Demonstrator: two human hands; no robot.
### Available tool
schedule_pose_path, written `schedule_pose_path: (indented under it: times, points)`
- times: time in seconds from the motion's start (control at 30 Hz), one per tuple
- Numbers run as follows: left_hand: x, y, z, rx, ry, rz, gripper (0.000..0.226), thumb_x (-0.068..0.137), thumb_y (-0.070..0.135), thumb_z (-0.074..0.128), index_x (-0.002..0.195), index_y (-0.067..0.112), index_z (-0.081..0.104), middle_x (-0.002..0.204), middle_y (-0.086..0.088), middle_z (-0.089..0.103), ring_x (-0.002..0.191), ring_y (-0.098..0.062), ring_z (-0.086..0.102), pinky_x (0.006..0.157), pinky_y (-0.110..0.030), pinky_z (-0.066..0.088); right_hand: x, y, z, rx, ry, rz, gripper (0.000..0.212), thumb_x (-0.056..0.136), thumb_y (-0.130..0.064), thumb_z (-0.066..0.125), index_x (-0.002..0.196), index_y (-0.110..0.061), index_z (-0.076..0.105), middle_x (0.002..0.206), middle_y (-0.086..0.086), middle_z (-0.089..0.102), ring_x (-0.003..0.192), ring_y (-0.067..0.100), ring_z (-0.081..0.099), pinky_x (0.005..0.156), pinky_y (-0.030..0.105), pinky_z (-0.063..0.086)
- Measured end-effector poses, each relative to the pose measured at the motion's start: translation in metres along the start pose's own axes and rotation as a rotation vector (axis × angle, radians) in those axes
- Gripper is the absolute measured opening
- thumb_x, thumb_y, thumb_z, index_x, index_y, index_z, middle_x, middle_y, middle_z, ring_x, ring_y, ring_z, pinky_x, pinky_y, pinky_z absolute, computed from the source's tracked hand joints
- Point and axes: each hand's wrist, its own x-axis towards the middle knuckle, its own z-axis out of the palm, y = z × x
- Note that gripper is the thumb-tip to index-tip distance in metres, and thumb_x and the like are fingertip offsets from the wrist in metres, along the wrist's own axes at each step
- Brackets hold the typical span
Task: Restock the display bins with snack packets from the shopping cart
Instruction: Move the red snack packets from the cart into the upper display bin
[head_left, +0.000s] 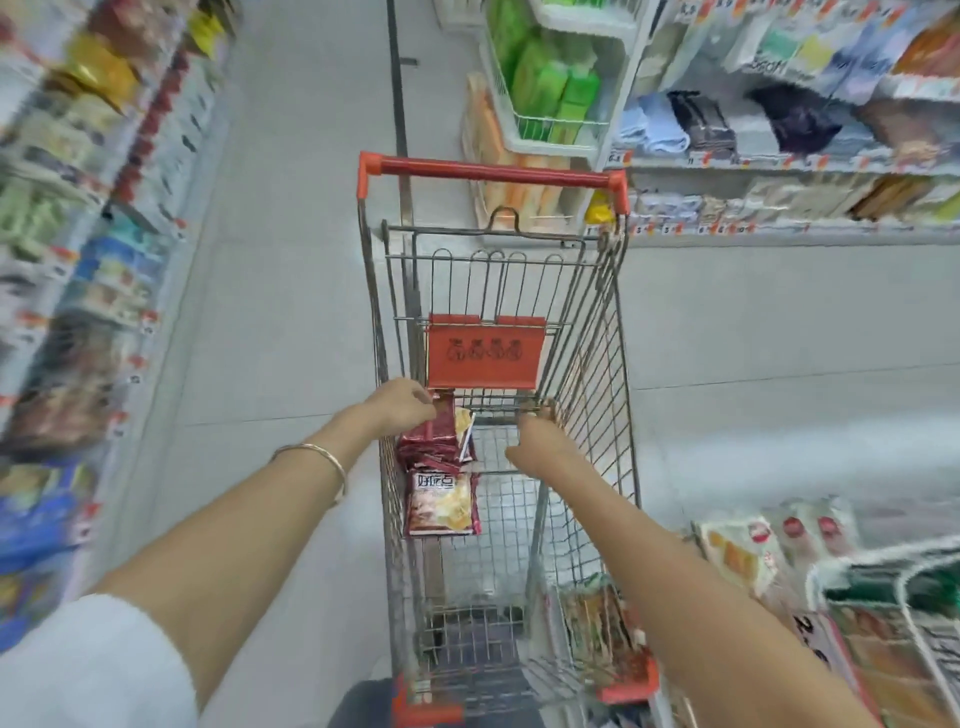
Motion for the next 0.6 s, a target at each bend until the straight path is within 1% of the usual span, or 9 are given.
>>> schedule_pose_path:
  times: [0.03, 0.1, 0.2, 0.27, 0.33, 0.4, 0.47, 0.53, 0.6]
  points:
    - [0.012, 0.001, 0.005, 0.004, -0.003, -0.023, 0.01, 0.096, 0.019, 0.061, 0.1, 0.016, 0.069, 0.126, -0.012, 0.062, 0.1, -0.025, 0.063, 0.094, -0.038, 0.051, 0.013, 0.008, 0.003, 0.017, -0.029, 0.003, 0.047, 0.097, -0.025, 0.054, 0.139, -0.007, 0.048, 0.129, 0.014, 0.061, 0.112, 0.031, 0.062, 0.091, 0.04, 0.055]
    - [0.044, -0.003, 0.02, 0.008, -0.009, -0.1, 0.018, 0.092, 0.019, 0.061, 0.077, 0.021, 0.069, 0.136, -0.018, 0.054, 0.105, -0.032, 0.064, 0.101, -0.045, 0.049, 0.037, 0.023, 0.01, 0.057, -0.072, 0.021, 0.043, 0.097, -0.023, 0.053, 0.136, -0.004, 0.052, 0.127, 0.014, 0.063, 0.11, 0.03, 0.063, 0.089, 0.037, 0.053]
    - [0.086, -0.012, 0.052, 0.101, 0.012, -0.165, 0.014, 0.095, 0.016, 0.057, 0.094, 0.005, 0.066, 0.115, -0.017, 0.065, 0.091, -0.026, 0.061, 0.089, -0.037, 0.052, 0.072, 0.05, 0.029, 0.146, -0.106, 0.048, 0.043, 0.096, -0.02, 0.052, 0.136, -0.004, 0.052, 0.123, 0.015, 0.064, 0.102, 0.028, 0.065, 0.082, 0.034, 0.053]
    - [0.115, -0.022, 0.072, 0.17, 0.09, -0.176, 0.013, 0.096, 0.013, 0.056, 0.084, 0.01, 0.061, 0.095, -0.013, 0.066, 0.078, -0.023, 0.059, 0.073, -0.033, 0.052, 0.092, 0.067, 0.046, 0.203, -0.1, 0.084, 0.044, 0.095, -0.022, 0.052, 0.137, -0.007, 0.053, 0.124, 0.014, 0.065, 0.102, 0.028, 0.066, 0.086, 0.036, 0.054]
    - [0.142, -0.037, 0.088, 0.291, 0.17, -0.208, 0.002, 0.091, 0.011, 0.063, 0.093, 0.01, 0.062, 0.104, -0.013, 0.065, 0.086, -0.024, 0.061, 0.074, -0.035, 0.053, 0.108, 0.082, 0.063, 0.269, -0.082, 0.121, 0.041, 0.096, -0.021, 0.052, 0.135, -0.008, 0.057, 0.123, 0.014, 0.066, 0.102, 0.028, 0.065, 0.085, 0.033, 0.053]
    - [0.177, -0.068, 0.107, 0.512, 0.207, -0.198, 0.063, 0.081, 0.024, 0.079, 0.133, 0.005, 0.049, 0.14, -0.018, 0.048, 0.126, -0.032, 0.049, 0.103, -0.041, 0.047, 0.121, 0.094, 0.082, 0.338, -0.065, 0.144, 0.037, 0.096, -0.016, 0.053, 0.13, -0.004, 0.06, 0.122, 0.015, 0.067, 0.095, 0.026, 0.063, 0.079, 0.031, 0.048]
    - [0.199, -0.092, 0.118, 0.729, 0.117, -0.157, 0.127, 0.066, 0.05, 0.087, 0.157, 0.01, 0.008, 0.164, -0.015, 0.006, 0.151, -0.035, 0.014, 0.121, -0.048, 0.026, 0.131, 0.102, 0.099, 0.41, -0.058, 0.171, 0.032, 0.095, -0.013, 0.055, 0.125, -0.004, 0.063, 0.123, 0.016, 0.065, 0.093, 0.025, 0.062, 0.081, 0.033, 0.049]
    - [0.215, -0.112, 0.119, 0.785, 0.036, -0.131, 0.146, 0.058, 0.06, 0.087, 0.158, 0.021, -0.013, 0.166, -0.008, -0.014, 0.154, -0.032, -0.003, 0.122, -0.05, 0.021, 0.138, 0.108, 0.112, 0.484, -0.068, 0.191, 0.028, 0.096, -0.01, 0.056, 0.122, -0.004, 0.063, 0.125, 0.011, 0.064, 0.097, 0.02, 0.061, 0.08, 0.024, 0.047]
    - [0.221, -0.119, 0.112, 0.777, -0.013, -0.164, 0.141, 0.063, 0.05, 0.088, 0.158, 0.025, -0.013, 0.167, -0.007, -0.005, 0.154, -0.031, 0.006, 0.117, -0.048, 0.033, 0.142, 0.112, 0.119, 0.52, -0.079, 0.187, 0.027, 0.097, -0.008, 0.055, 0.123, -0.005, 0.062, 0.12, 0.004, 0.061, 0.081, 0.007, 0.057, 0.063, 0.007, 0.041]
